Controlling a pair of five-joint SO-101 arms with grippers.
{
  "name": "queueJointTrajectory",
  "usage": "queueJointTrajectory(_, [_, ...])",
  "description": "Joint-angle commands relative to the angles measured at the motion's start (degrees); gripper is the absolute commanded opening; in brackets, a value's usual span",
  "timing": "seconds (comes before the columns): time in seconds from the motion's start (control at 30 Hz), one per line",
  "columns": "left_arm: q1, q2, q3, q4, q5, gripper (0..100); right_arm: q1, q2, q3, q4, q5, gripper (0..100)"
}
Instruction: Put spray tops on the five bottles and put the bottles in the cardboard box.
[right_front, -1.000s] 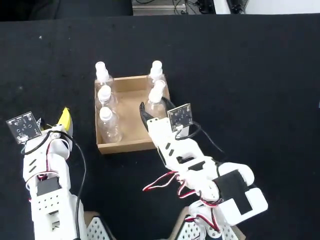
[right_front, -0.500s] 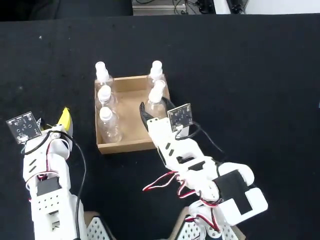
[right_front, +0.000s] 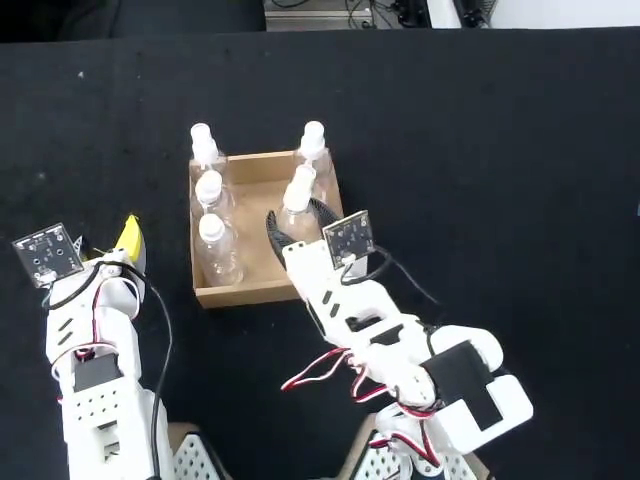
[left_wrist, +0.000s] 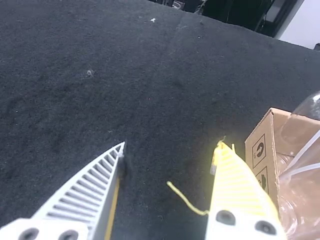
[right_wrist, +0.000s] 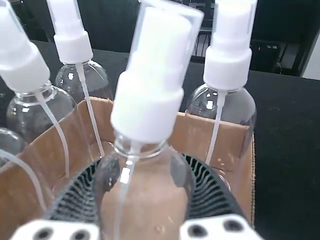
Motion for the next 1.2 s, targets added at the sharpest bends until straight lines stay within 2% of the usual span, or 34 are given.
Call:
queueJointTrajectory(0.0, [0.31,-0.97,0.04,-1.41,-0.09,26,-0.97,0.22,-1.8,-1.67,0.53,10.0])
queueJointTrajectory(0.13, [0.31,-0.97,0.04,-1.41,-0.09,26,-1.05,0.31,-1.71,-1.67,0.53,20.1])
queueJointTrajectory(1.17, [0.22,-0.97,0.04,-1.41,-0.09,26,-1.32,0.13,2.68,-6.15,0.53,18.5])
